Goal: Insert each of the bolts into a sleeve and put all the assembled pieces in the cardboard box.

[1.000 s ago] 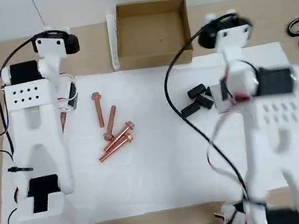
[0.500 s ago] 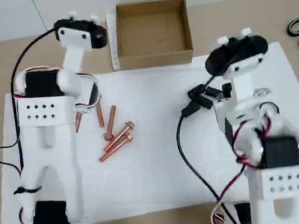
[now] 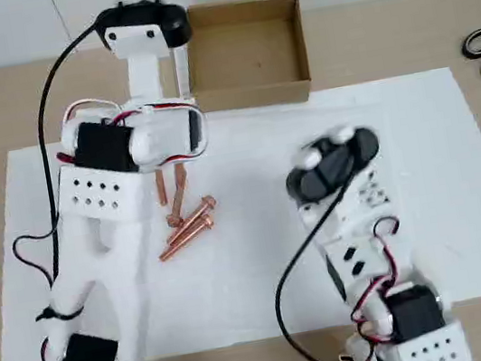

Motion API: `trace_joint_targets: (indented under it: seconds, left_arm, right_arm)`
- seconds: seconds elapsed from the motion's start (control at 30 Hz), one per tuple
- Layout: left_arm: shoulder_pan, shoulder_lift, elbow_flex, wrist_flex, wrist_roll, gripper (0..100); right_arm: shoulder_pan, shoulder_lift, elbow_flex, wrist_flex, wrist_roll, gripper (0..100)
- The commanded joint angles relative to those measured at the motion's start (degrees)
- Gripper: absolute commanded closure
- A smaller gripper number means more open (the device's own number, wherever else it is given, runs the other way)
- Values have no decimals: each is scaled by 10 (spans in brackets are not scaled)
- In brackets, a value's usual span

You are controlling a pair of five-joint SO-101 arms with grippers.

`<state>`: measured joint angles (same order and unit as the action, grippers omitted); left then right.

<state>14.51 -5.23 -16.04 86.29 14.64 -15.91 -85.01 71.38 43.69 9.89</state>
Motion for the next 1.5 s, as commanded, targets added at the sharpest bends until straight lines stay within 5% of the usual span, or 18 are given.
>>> trace_joint_targets:
  seconds: [0.0,0.2,0.43,1.0,1.47]
  left_arm:
    - [25,-58,-3,-35,33,994]
    - [86,-139,0,-80,35,994]
    - [127,-182,49,-116,63,994]
    - [129,-382,538,-534,72,994]
    - [171,-396,599,-558,74,994]
  right_arm:
    - [-26,-93,55,-14,-7,994]
    - [-44,-195,143,-20,-133,995]
    - [-87,-182,160,-53,-144,995]
    - [-139,-182,176,-53,-144,995]
    - [-160,-180,177,-49,-145,995]
